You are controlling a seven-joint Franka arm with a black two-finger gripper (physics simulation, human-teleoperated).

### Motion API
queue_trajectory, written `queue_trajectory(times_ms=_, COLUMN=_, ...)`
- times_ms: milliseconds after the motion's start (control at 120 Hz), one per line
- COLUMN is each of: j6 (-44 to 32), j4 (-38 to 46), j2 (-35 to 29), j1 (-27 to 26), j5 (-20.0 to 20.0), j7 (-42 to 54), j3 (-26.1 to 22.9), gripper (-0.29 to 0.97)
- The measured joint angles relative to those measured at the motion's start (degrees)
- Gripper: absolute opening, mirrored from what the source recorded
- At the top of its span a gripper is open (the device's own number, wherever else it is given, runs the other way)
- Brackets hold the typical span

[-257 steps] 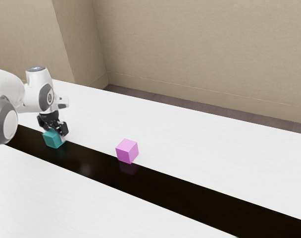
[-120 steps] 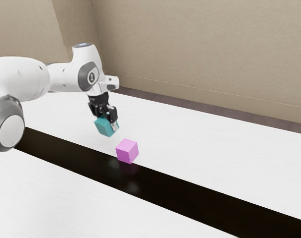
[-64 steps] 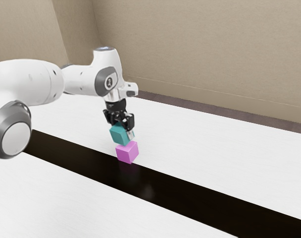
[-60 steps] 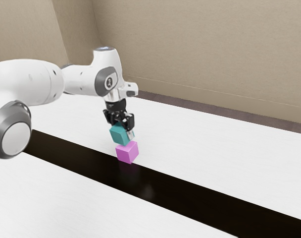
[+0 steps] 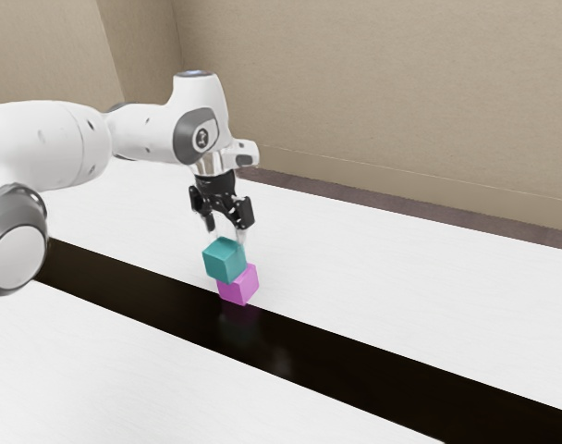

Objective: Pick up the blue block with one arm, and put the blue block on the pink block with one arm

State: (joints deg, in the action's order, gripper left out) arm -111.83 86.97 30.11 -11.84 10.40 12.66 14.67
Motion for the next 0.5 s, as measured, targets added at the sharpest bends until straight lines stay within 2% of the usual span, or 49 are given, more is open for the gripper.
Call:
queue_trajectory(times_ms=183, j6=2.3, j4=-0.1, j2=-8.0, j1=-2.0, j5=-4.5, j7=-0.2, j3=0.1, gripper=0.65)
queue_trajectory(times_ms=358, j6=9.5, j4=1.7, j2=-24.3, j1=-6.9, j5=-13.1, j7=-0.6, j3=0.1, gripper=0.67)
queue_trajectory(times_ms=500, j6=14.8, j4=4.7, j2=-31.6, j1=-7.4, j5=-17.3, j7=-1.1, j3=0.2, gripper=0.67)
